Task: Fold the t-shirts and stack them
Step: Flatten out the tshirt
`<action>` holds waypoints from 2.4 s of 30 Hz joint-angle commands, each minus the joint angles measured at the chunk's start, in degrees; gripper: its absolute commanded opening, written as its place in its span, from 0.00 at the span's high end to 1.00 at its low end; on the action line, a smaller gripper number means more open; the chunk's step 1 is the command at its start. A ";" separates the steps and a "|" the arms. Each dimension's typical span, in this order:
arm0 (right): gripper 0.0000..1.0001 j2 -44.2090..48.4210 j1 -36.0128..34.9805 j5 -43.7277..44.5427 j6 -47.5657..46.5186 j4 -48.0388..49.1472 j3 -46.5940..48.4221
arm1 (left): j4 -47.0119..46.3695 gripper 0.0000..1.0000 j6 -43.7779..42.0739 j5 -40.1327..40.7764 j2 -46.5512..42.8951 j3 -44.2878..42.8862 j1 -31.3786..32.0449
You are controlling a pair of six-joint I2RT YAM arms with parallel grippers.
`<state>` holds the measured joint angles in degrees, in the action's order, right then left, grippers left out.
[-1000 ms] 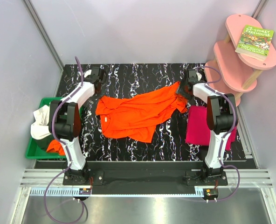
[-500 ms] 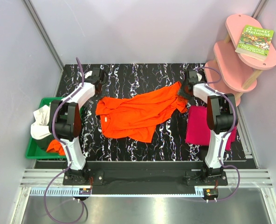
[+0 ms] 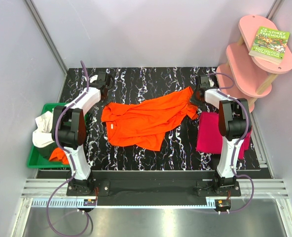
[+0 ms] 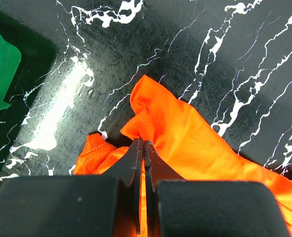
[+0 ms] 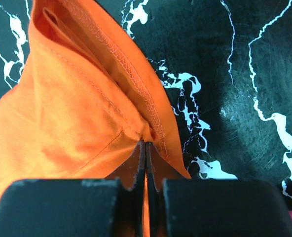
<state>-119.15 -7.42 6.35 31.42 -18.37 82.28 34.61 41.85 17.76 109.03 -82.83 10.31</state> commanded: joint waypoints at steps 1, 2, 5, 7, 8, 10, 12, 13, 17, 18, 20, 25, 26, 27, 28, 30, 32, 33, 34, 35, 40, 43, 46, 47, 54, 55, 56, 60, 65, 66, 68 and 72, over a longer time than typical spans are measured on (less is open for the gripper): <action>1.00 0.06 0.21 -0.37 0.40 0.00 1.57 | -0.68 1.00 -0.63 -0.09 -2.16 -0.14 0.33; 1.00 0.58 0.30 -0.37 0.40 0.00 1.57 | -0.68 1.00 -0.62 -0.18 -2.25 -0.05 0.33; 1.00 3.92 0.30 0.07 0.40 0.53 2.27 | -0.68 1.00 -0.71 -0.09 -2.42 -0.05 0.59; 1.00 6.99 0.21 0.77 0.31 0.62 3.84 | -0.68 1.00 -0.71 -0.09 -2.68 -0.14 0.77; 1.00 8.05 0.21 0.86 0.05 0.62 4.46 | -0.68 1.00 -0.80 -0.18 -2.77 -0.14 0.94; 1.00 11.03 0.21 1.21 -0.04 0.35 6.56 | -0.68 1.00 -0.80 -0.27 -3.21 -0.32 1.21; 1.00 12.71 0.30 0.86 -0.31 0.00 7.80 | -0.68 1.00 -0.89 -0.09 -3.74 -0.32 1.38; 1.00 13.94 0.39 0.68 -0.22 -0.35 8.76 | -0.68 1.00 -0.98 -0.18 -3.83 -0.32 1.47; 1.00 16.05 0.30 0.15 -0.31 -0.70 8.16 | -0.51 1.00 -0.89 -0.09 -4.44 -0.05 2.00; 1.00 16.58 0.30 0.07 -0.31 -0.70 7.64 | -0.42 1.00 -0.89 -0.01 -4.44 0.12 2.26; 1.00 17.11 0.30 0.15 -0.22 -0.61 5.97 | -0.33 1.00 -0.80 0.26 -4.97 0.47 2.61; 1.00 19.04 0.21 0.68 -0.57 0.18 2.72 | -0.25 1.00 -0.80 0.70 -5.94 1.62 3.14; 1.00 19.13 0.21 0.77 -0.66 0.18 2.45 | -0.25 1.00 -0.80 0.79 -6.11 1.79 3.23; 1.00 19.13 0.21 0.77 -0.74 0.18 1.84 | -0.25 1.00 -0.71 0.79 -6.20 2.14 3.32; 1.00 19.05 0.21 0.86 -0.57 0.18 1.40 | -0.25 1.00 -0.71 0.79 -6.20 2.32 3.32; 1.00 18.87 0.13 1.12 0.04 -0.35 -0.01 | -0.25 1.00 -0.62 0.79 -6.46 2.84 3.49; 1.00 19.04 0.30 1.82 1.70 -0.87 -1.41 | -0.25 1.00 -0.62 0.87 -6.64 3.11 3.67; 1.00 19.65 0.21 1.82 2.50 -1.05 -3.60 | -0.25 1.00 -0.54 0.87 -6.73 3.28 3.67; 1.00 20.18 0.21 1.91 3.72 -1.14 -4.75 | -0.25 1.00 -0.45 0.87 -6.73 3.37 3.67; 1.00 21.32 0.21 1.91 4.43 -1.58 -5.98 | -0.25 1.00 -0.27 0.79 -6.64 3.55 3.76; 1.00 27.47 -1.63 3.49 5.85 -2.02 -15.47 | -0.42 1.00 0.87 0.35 -6.29 3.46 4.19; 1.00 31.87 -2.95 4.63 5.85 -3.07 -19.69 | -0.51 1.00 1.22 0.17 -5.76 3.11 4.72; 1.00 35.82 -4.97 5.42 5.85 -5.35 -22.60 | -0.60 1.00 1.31 0.35 -5.59 2.93 5.25; 1.00 37.57 -6.02 5.69 5.85 -6.58 -23.21 | -0.60 1.00 1.40 0.35 -5.50 2.93 5.25; 1.00 42.33 -7.17 5.95 6.64 -10.37 -27.26 | -0.77 1.00 1.40 0.52 -4.97 3.46 5.34; 1.00 42.34 -7.17 6.56 6.72 -10.37 -27.35 | -0.77 1.00 1.40 0.44 -4.97 3.46 5.34; 0.97 41.64 -7.00 7.09 6.73 -10.28 -26.57 | -0.86 1.00 1.40 0.43 -4.88 3.37 5.34; 0.65 36.99 -6.56 11.22 5.06 -9.67 -20.33 | -0.77 1.00 1.22 0.26 -4.53 2.94 5.43; 0.52 26.09 -3.22 10.97 3.74 -9.23 -8.13 | -0.68 1.00 0.34 0.52 -4.71 2.58 5.43; 0.52 24.42 -2.69 10.62 3.65 -9.14 -6.53 | -0.68 1.00 0.26 0.44 -4.71 2.58 5.43; 0.52 19.94 -1.02 9.74 3.74 -8.96 -2.41 | -0.68 1.00 0.17 0.17 -4.71 2.76 5.43; 0.55 13.43 0.56 8.07 3.56 -9.14 2.53 | -0.68 1.00 0.25 -1.14 -4.36 3.02 5.43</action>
<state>-101.38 -8.34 14.98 35.77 -28.03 79.70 35.03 42.50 17.76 105.25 -79.35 15.57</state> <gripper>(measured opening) 0.467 0.012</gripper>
